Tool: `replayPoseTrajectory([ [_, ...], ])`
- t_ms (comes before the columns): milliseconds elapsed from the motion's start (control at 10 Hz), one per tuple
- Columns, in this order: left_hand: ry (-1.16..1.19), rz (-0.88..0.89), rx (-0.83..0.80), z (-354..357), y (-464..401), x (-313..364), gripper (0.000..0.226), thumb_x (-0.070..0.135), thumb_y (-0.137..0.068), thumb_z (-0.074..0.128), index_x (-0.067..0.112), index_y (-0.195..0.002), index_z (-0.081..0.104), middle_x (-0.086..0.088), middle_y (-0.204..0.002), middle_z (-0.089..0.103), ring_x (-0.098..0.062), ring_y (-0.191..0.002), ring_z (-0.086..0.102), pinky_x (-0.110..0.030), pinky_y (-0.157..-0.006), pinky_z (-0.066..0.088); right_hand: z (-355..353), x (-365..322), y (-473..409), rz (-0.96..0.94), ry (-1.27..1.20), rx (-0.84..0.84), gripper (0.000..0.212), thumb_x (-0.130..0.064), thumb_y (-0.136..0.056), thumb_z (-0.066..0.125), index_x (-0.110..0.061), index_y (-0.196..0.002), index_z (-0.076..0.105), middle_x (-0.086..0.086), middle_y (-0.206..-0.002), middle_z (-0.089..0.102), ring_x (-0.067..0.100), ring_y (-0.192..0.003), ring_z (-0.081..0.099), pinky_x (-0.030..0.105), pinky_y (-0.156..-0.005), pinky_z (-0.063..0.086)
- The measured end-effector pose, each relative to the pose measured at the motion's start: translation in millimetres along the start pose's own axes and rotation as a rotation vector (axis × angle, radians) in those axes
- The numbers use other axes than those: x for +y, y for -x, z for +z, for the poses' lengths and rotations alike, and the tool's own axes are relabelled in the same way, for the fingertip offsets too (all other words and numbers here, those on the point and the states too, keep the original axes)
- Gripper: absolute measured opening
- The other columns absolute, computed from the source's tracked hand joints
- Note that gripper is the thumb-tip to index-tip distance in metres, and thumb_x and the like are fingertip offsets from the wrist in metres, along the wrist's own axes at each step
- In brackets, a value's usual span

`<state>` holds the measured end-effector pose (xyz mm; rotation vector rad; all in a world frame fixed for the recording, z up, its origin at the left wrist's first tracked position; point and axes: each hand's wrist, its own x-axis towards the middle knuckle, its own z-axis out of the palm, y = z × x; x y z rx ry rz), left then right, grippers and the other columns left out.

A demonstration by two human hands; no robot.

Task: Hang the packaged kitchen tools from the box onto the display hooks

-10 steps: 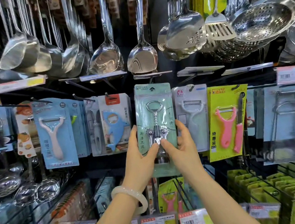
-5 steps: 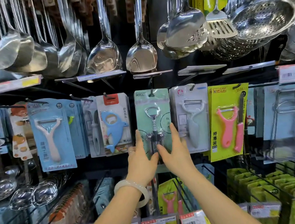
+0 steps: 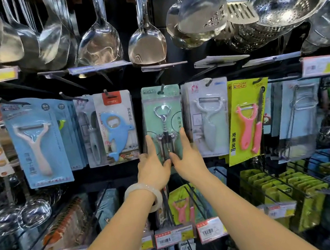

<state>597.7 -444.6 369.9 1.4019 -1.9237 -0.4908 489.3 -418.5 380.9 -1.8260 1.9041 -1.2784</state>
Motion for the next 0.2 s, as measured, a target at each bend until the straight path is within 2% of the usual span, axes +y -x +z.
replayPoseTrajectory([
  [100,-0.048,-0.014,-0.017,9,12,-15,0.086,0.035,-0.091,0.055,0.030,-0.152,-0.005,-0.020,-0.144,0.029,-0.039,-0.130,0.030,-0.045,-0.105,0.035,6,10,15,0.029,-0.006,-0.006,0.074,-0.025,-0.095,0.053,-0.018,-0.152,0.007,0.020,-0.144,0.026,0.033,-0.131,0.035,0.034,-0.107,0.031],
  [200,-0.120,-0.083,-0.017,21,31,-28,0.079,0.035,-0.090,0.058,0.018,-0.151,0.012,-0.020,-0.151,0.017,-0.037,-0.137,0.022,-0.043,-0.111,0.027,19,30,45,0.044,0.017,0.003,0.064,-0.024,-0.092,0.057,-0.013,-0.146,0.026,0.013,-0.140,0.029,0.028,-0.128,0.037,0.028,-0.107,0.031],
])
